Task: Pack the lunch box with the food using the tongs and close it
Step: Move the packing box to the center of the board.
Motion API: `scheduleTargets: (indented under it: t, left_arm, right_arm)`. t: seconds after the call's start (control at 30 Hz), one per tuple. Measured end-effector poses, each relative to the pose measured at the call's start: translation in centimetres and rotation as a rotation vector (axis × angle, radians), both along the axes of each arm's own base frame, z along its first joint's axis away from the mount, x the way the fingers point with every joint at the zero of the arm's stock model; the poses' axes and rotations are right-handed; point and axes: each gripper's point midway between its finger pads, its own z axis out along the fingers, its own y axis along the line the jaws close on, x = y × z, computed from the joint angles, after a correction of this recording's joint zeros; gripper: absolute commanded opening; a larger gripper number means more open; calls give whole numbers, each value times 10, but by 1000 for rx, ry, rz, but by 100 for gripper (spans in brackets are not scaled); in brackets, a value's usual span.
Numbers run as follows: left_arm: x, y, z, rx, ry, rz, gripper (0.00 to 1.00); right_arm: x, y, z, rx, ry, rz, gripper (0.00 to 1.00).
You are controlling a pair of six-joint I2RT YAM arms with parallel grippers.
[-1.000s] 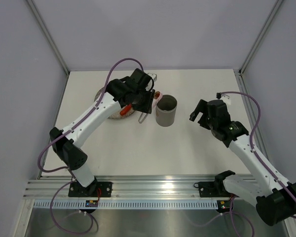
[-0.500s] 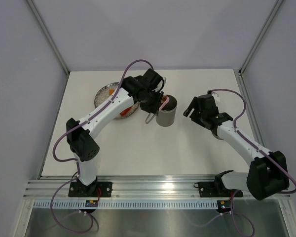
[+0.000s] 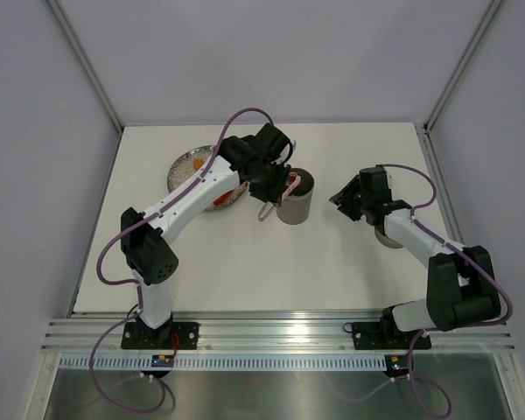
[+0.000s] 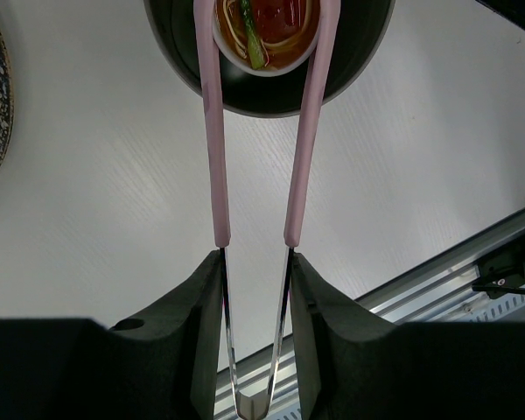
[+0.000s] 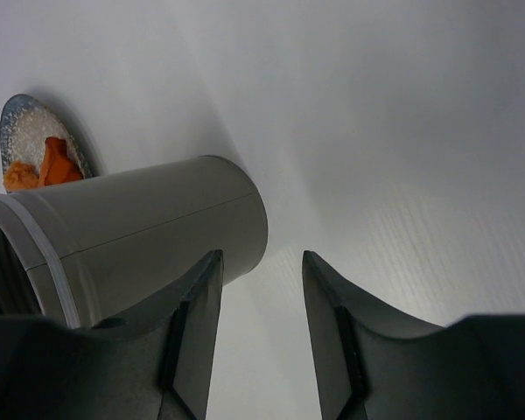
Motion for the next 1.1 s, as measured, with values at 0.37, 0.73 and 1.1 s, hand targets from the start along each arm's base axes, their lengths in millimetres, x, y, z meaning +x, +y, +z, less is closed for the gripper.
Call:
scheduleTargets:
  t: [0.37,0.73,1.1]
  left_arm:
    - [-1,-1,0,-5,4,-3,40]
    - [-2,-2,0,-11,10,-7,40]
    - [-2,-2,2,-16,8,-3,22]
  right_arm:
    - [5,16,-20,64,44,44,52]
    - [8,23,-23,93,47,56,54]
    - [17,47,-24,105,56,112,50]
